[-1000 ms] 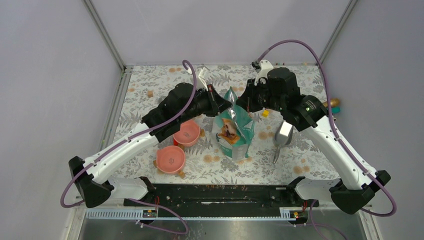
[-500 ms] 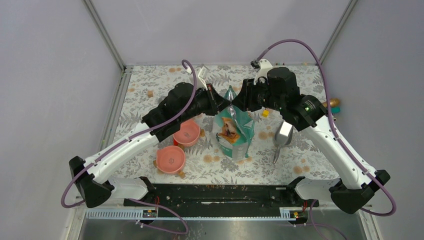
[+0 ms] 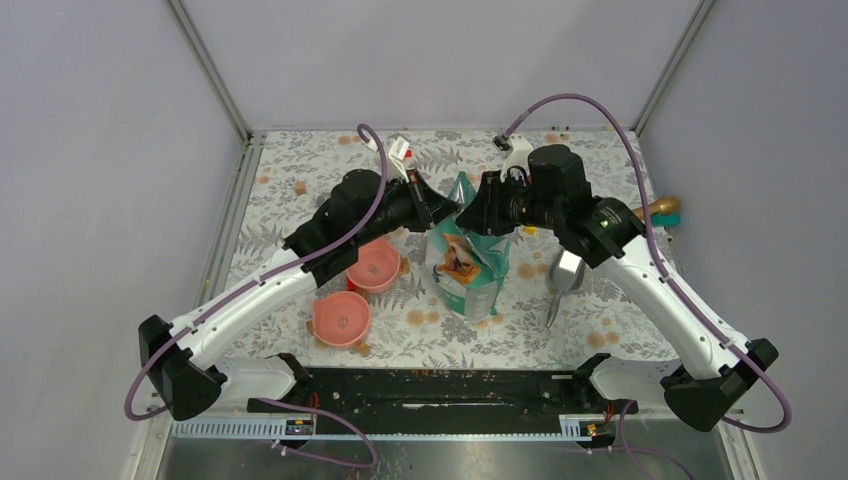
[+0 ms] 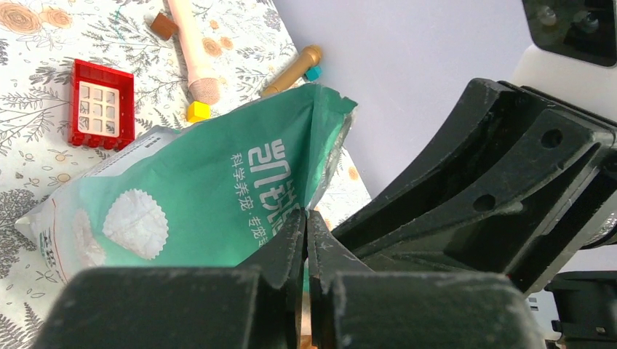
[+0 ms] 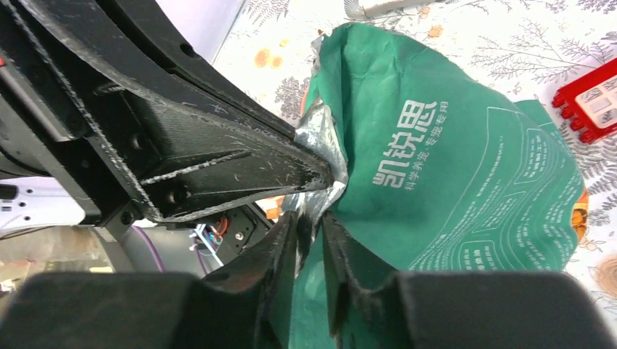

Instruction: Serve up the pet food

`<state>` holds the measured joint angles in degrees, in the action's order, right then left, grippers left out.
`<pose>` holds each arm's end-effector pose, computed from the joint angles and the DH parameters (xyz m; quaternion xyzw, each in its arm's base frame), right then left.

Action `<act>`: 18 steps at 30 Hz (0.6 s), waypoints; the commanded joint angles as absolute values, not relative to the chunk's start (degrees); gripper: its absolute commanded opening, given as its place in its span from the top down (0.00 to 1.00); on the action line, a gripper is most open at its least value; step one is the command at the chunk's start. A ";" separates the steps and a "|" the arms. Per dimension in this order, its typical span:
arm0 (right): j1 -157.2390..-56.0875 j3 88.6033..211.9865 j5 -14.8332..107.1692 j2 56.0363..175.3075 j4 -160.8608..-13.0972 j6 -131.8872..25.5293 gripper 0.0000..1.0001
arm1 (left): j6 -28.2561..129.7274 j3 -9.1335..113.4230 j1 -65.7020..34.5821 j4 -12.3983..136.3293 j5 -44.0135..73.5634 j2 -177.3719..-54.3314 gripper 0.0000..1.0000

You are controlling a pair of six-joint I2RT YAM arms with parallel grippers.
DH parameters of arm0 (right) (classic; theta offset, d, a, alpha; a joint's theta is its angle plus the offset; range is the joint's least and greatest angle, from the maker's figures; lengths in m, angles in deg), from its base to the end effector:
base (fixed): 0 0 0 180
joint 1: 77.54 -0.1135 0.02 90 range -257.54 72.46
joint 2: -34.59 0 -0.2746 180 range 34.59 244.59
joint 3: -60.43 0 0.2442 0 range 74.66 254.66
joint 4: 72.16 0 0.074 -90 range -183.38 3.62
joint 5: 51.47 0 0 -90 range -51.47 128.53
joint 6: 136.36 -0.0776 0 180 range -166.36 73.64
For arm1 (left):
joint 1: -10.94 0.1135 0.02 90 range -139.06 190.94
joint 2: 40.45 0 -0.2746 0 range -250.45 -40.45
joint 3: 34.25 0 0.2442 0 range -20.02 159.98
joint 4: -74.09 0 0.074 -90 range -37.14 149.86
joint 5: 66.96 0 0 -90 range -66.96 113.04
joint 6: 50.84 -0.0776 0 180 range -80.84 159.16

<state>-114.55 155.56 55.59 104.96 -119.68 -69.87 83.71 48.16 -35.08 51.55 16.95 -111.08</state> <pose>0.2148 0.1904 0.4171 -0.1784 0.8082 0.3826 0.4107 0.2138 -0.2335 0.3942 0.0437 0.7687 -0.4813 0.4190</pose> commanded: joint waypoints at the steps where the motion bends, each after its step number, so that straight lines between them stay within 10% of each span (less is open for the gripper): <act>1: -114.97 153.51 53.94 102.79 -119.39 -72.68 0.81 | 84.93 47.08 -34.62 56.87 15.13 -108.65 1.00; 5: -114.94 151.60 53.61 101.28 -116.58 -74.06 1.00 | 85.52 46.07 -34.42 58.52 14.04 -108.48 1.00; 18: -114.98 154.28 28.72 100.89 -122.28 -62.05 1.00 | 77.15 53.40 -34.23 38.30 21.73 -109.84 1.00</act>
